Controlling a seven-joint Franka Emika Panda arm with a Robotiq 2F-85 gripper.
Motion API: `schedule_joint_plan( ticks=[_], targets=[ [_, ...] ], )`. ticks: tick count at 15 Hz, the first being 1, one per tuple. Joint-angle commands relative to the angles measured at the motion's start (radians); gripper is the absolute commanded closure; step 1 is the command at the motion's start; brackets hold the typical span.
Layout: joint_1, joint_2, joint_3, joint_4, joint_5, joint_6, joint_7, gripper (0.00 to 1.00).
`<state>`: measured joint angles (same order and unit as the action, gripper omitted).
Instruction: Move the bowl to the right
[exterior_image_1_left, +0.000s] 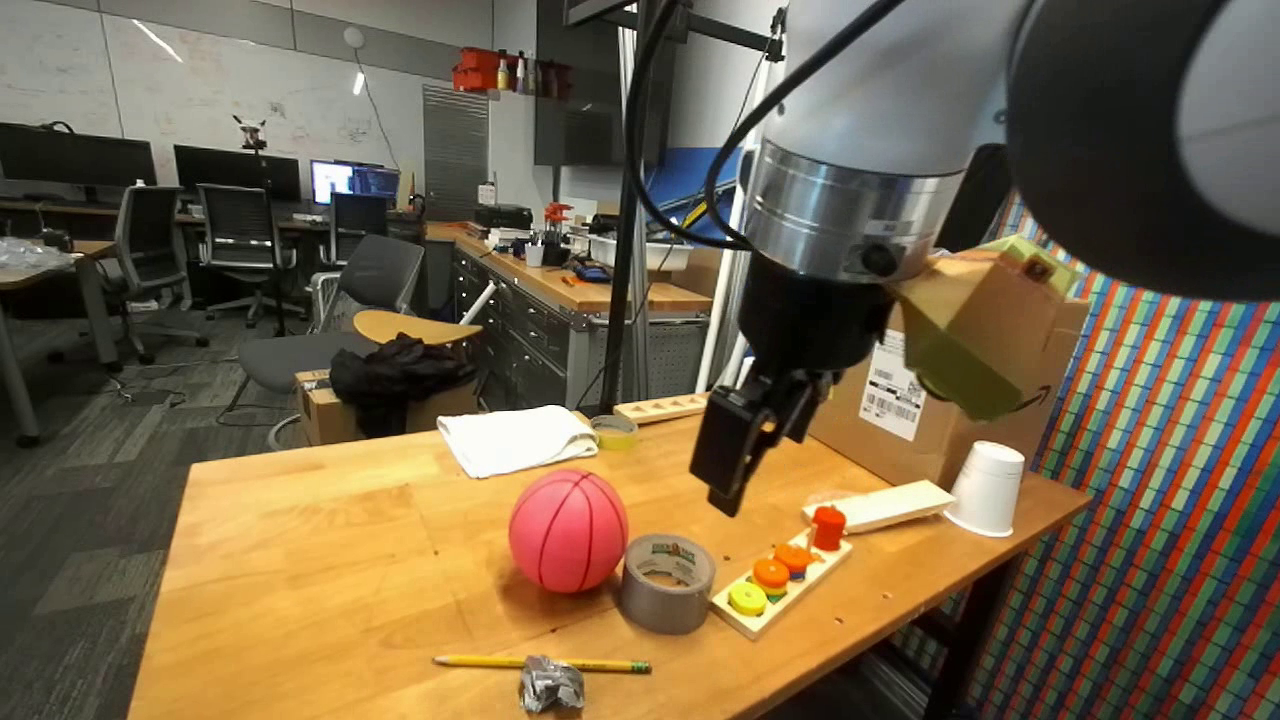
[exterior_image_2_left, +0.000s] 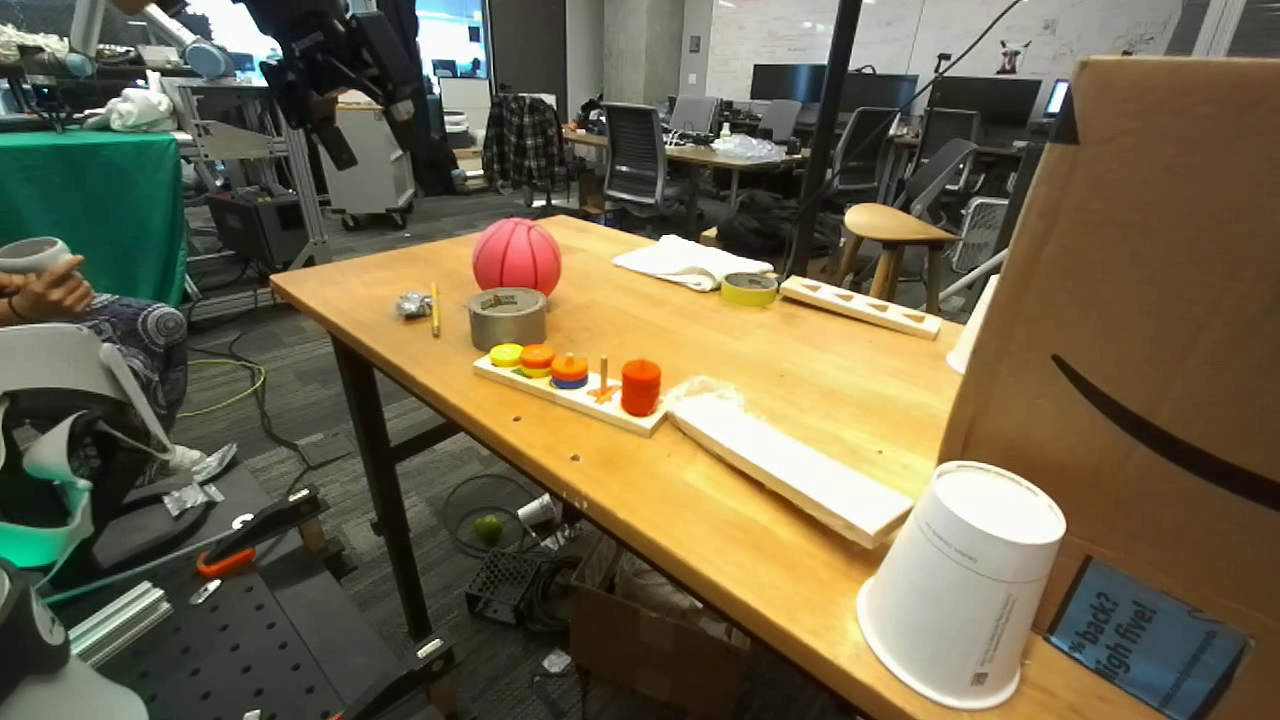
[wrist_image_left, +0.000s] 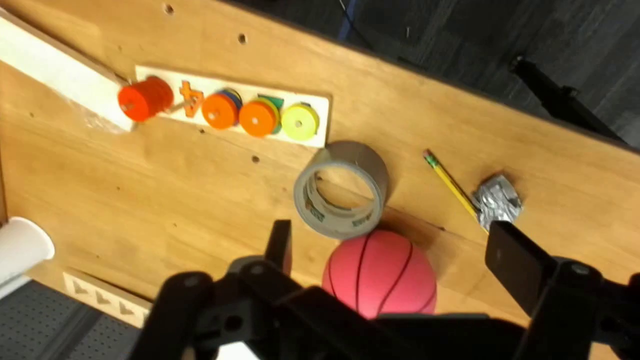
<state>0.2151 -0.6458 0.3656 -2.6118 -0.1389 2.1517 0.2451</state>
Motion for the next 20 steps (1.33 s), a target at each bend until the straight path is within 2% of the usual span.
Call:
schedule_joint_plan(
  ticks=[1, 6, 10, 15, 19, 20],
  targets=[
    [0.001, 0.178, -0.003, 0.106, 0.002, 0.173, -0.016, 0.00],
    [0.040, 0.429, -0.016, 0.253, 0.021, 0.392, -0.138, 0.00],
    [0.082, 0.612, -0.001, 0.383, -0.003, 0.490, -0.267, 0.00],
    [0.112, 0.771, -0.001, 0.505, 0.013, 0.501, -0.533, 0.00],
    [0.075, 0.874, 0.020, 0.580, 0.061, 0.488, -0.819, 0.00],
    [0.037, 0.891, 0.054, 0.593, 0.075, 0.474, -0.891, 0.00]
  ],
)
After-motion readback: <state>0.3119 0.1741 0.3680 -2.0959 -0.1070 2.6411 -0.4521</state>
